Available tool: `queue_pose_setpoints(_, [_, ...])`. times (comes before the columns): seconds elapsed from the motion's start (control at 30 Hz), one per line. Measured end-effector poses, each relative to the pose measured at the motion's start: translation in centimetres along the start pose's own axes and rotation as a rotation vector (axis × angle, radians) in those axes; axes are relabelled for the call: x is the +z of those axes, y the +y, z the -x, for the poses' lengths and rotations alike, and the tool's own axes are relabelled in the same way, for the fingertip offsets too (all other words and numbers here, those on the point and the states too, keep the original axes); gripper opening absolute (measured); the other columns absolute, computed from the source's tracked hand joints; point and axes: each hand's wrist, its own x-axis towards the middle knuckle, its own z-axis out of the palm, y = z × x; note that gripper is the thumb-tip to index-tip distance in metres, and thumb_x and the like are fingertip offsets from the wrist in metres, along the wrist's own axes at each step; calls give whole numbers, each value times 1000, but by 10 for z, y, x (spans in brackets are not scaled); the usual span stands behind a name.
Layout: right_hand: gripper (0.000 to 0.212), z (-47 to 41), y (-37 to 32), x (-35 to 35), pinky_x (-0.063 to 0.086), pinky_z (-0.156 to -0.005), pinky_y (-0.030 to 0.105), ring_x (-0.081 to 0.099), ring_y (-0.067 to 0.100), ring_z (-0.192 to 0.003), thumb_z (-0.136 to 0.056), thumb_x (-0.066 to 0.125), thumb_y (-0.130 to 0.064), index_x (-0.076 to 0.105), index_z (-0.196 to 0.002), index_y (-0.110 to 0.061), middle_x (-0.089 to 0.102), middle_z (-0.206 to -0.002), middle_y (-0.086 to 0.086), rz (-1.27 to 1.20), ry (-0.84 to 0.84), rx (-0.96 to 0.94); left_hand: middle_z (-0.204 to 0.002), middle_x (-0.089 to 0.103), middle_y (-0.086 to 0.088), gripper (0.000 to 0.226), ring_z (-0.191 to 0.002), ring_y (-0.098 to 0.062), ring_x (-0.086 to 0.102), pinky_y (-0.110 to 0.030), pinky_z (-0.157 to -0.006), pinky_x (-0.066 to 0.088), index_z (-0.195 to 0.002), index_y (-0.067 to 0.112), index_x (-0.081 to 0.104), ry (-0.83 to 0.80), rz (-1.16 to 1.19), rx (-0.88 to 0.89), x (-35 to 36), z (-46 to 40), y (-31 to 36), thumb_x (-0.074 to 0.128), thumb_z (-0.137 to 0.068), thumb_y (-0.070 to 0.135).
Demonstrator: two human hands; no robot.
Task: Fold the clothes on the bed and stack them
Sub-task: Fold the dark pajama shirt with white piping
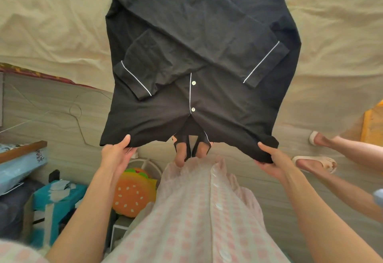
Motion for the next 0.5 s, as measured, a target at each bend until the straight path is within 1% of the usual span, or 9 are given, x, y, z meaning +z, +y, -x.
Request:
queue_pose_setpoints(0.03, [12,1,-2,0,48,-76,35,61,21,-86,-87,62,-4,57,-94,-12,63,-94,5,25,0,-2,-126,53,-16,18,-112,-32,55,-45,-98,44,-110,1,52,-16,20,-33,2,0,4,48,-94,-4])
queue_pose_setpoints(0.1, [22,5,-6,4,50,-79,36,61,20,-89,-86,64,-8,56,-106,-13,63,-102,4,79,32,-100,-125,54,-15,28,-106,-29,58,-42,-91,47,-122,4,50,-5,63,-78,6,2,16,49,-94,-1])
queue_pose_setpoints(0.17, [40,14,-15,11,50,-89,38,60,22,-99,-85,66,-12,53,-123,-11,61,-114,4,122,88,-247,-124,56,-13,40,-97,-25,61,-41,-84,49,-133,6,45,18,79,-69,12,4,32,52,-94,4])
queue_pose_setpoints(0.23, [42,28,-29,20,50,-89,37,59,21,-102,-86,67,-15,53,-125,-9,61,-116,5,128,124,-341,-118,58,-11,39,-90,-21,62,-40,-79,51,-132,7,46,48,88,-31,21,8,52,54,-94,9])
queue_pose_setpoints(0.3, [28,44,-46,32,52,-75,32,62,18,-92,-89,63,-15,56,-116,-11,65,-106,3,69,97,-385,-109,60,-9,28,-88,-20,62,-37,-73,52,-122,6,51,65,95,18,34,16,73,53,-95,11])
queue_pose_setpoints(0.37, [17,60,-66,48,52,-59,26,63,14,-80,-92,58,-12,57,-109,-12,65,-93,0,2,36,-416,-102,62,-10,10,-88,-21,64,-34,-67,54,-104,6,56,65,156,75,53,26,97,54,-94,8])
queue_pose_setpoints(0.4, [14,68,-78,57,52,-54,24,63,13,-78,-93,56,-11,58,-107,-12,65,-91,1,-30,3,-427,-99,62,-11,4,-87,-22,64,-34,-67,55,-96,6,56,55,201,100,65,31,111,54,-94,6])
queue_pose_setpoints(0.43, [13,76,-92,68,53,-53,24,63,13,-77,-94,53,-11,57,-106,-12,65,-91,1,-61,-30,-428,-96,62,-11,3,-85,-21,64,-34,-67,55,-92,7,56,41,237,122,77,35,126,53,-94,5])
queue_pose_setpoints(0.5, [15,90,-123,90,54,-57,30,63,16,-79,-97,49,-13,53,-111,-13,64,-97,4,-130,-82,-425,-90,60,-7,8,-79,-15,62,-27,-64,56,-89,9,54,2,289,147,104,39,157,51,-95,5])
